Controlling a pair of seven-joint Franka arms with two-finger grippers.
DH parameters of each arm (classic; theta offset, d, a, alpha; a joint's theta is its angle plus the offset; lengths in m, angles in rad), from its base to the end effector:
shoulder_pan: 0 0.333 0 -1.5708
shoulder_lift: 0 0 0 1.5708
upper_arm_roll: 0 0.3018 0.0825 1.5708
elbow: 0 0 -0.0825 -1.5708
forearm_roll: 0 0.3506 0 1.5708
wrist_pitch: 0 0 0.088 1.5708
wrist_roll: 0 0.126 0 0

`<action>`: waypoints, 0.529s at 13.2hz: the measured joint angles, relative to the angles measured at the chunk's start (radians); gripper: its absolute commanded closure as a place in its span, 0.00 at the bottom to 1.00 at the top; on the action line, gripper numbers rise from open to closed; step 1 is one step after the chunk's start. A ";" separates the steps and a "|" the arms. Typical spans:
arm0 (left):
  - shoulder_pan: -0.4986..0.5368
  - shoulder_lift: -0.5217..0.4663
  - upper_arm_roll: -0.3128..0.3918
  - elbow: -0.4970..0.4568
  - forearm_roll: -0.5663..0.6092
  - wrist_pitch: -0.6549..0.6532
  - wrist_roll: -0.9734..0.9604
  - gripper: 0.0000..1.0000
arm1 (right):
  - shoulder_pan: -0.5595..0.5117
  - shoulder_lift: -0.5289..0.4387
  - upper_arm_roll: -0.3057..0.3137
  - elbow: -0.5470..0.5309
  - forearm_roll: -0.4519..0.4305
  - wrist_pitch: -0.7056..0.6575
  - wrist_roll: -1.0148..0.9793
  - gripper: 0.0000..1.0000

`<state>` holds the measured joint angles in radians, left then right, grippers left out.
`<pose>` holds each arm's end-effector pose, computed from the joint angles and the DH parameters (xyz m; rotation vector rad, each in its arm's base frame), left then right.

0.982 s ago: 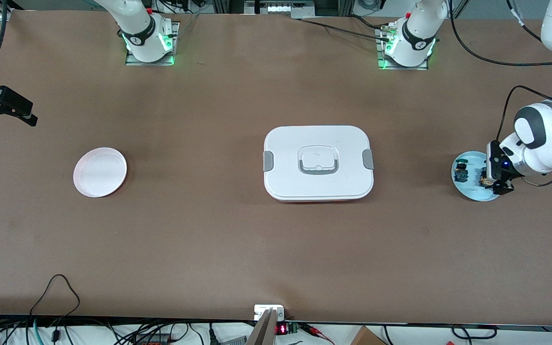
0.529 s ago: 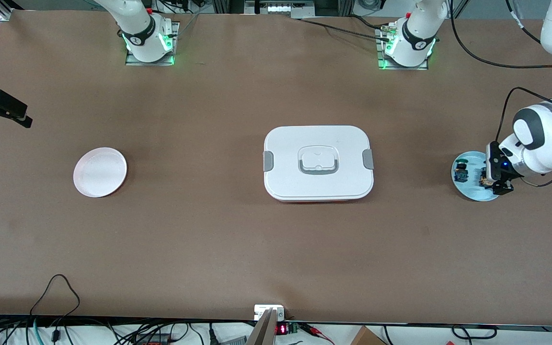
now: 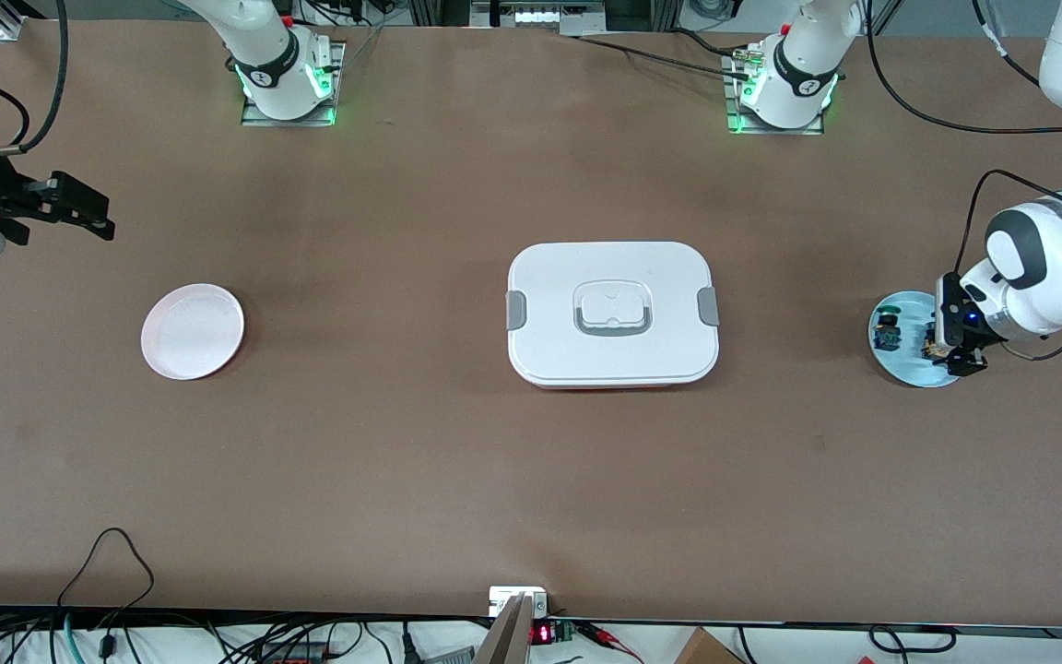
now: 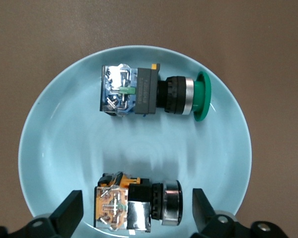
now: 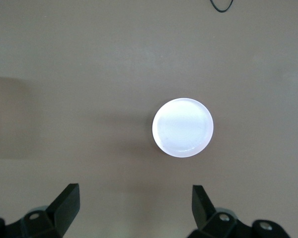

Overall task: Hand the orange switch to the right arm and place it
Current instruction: 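Lower the left gripper and grasp the orange switch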

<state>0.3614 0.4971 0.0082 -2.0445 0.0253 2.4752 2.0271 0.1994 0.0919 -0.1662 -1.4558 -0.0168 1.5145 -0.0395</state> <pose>0.5239 0.2032 0.1846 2.0612 -2.2967 -0.0645 0.5415 0.0200 0.5884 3.1073 0.1126 -0.0498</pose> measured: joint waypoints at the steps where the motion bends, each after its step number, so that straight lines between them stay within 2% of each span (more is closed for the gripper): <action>1: 0.000 0.000 0.000 0.000 0.000 0.000 0.002 0.14 | -0.001 0.000 -0.001 0.000 -0.014 -0.001 0.000 0.00; 2: 0.001 0.002 0.000 0.000 0.000 0.000 0.002 0.14 | -0.001 0.001 -0.002 0.000 -0.023 -0.003 0.000 0.00; 3: 0.002 0.006 0.000 0.000 0.000 0.002 0.002 0.27 | -0.003 0.002 -0.005 -0.001 -0.027 -0.010 0.000 0.00; 4: 0.005 0.010 0.000 0.000 0.000 0.007 0.002 0.45 | -0.008 0.004 -0.008 -0.004 -0.029 -0.018 0.000 0.00; 5: 0.007 0.014 0.000 0.000 0.000 0.013 0.002 0.70 | -0.017 0.009 -0.009 -0.007 -0.029 -0.021 0.001 0.00; 7: 0.007 0.016 -0.002 0.002 0.000 0.018 0.012 0.93 | -0.039 0.021 -0.011 -0.008 -0.029 -0.020 0.000 0.00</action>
<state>0.3689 0.5130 0.0060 -2.0421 0.0252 2.4928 2.0396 0.1603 0.1130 -0.1776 -1.4640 -0.0457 1.4940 -0.0390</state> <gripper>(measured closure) 0.278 0.000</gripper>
